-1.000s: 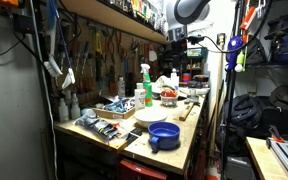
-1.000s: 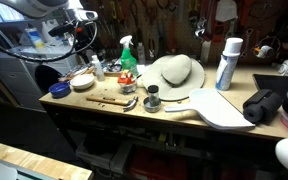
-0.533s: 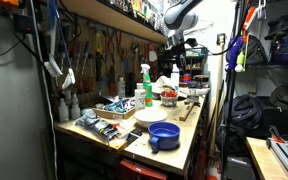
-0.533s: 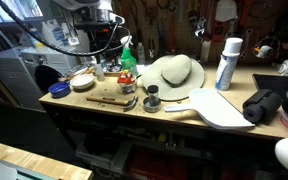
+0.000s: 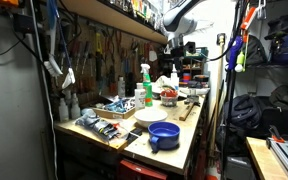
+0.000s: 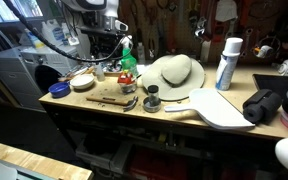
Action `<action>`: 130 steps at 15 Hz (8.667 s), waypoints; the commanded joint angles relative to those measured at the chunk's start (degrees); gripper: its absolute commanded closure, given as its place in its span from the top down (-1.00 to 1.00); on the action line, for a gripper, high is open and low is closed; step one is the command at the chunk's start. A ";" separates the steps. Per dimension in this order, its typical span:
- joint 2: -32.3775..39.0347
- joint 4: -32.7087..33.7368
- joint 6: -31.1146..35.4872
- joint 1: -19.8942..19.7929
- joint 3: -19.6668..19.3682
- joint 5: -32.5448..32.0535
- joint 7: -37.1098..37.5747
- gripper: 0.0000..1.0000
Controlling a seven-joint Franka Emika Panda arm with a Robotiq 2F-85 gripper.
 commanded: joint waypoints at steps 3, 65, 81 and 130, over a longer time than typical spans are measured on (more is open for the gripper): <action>3.26 0.96 4.67 -5.39 0.37 11.53 -12.65 1.00; 0.10 -17.24 47.95 -4.06 5.11 10.67 -2.69 -0.13; -12.21 -15.96 8.95 -0.35 0.88 16.14 -22.56 0.37; -21.56 -38.14 54.34 20.55 6.87 25.84 -34.46 1.00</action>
